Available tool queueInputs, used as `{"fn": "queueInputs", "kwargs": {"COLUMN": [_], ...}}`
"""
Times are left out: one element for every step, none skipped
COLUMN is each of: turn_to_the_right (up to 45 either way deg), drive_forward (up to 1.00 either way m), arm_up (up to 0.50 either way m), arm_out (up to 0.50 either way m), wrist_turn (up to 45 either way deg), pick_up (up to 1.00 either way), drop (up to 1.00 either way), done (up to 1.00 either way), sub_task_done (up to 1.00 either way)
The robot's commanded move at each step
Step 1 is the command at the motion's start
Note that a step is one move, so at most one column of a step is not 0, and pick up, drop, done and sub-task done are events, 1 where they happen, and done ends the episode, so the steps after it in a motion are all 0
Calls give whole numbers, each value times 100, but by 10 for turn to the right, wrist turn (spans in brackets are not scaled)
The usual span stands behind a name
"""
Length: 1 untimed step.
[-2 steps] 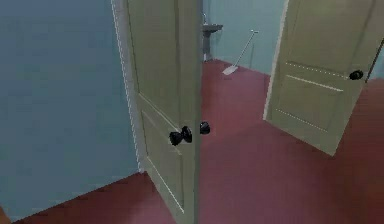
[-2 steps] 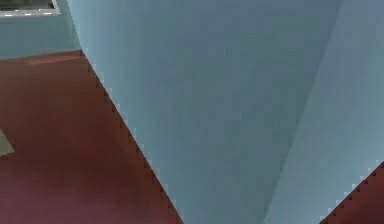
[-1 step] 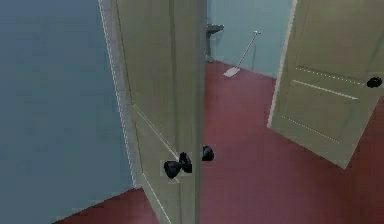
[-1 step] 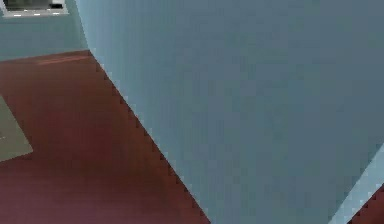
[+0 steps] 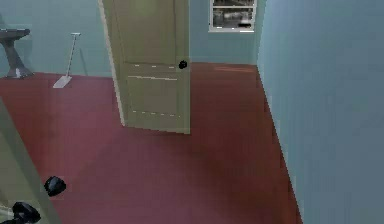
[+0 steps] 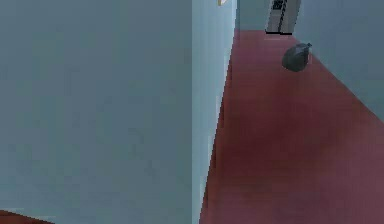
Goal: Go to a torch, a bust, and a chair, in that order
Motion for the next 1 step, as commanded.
{"fn": "queueInputs", "kwargs": {"turn_to_the_right": [90], "drive_forward": [0], "arm_up": [0], "arm_out": [0], "wrist_turn": [0], "pick_up": [0], "drop": [0], "done": [0], "sub_task_done": [0]}}
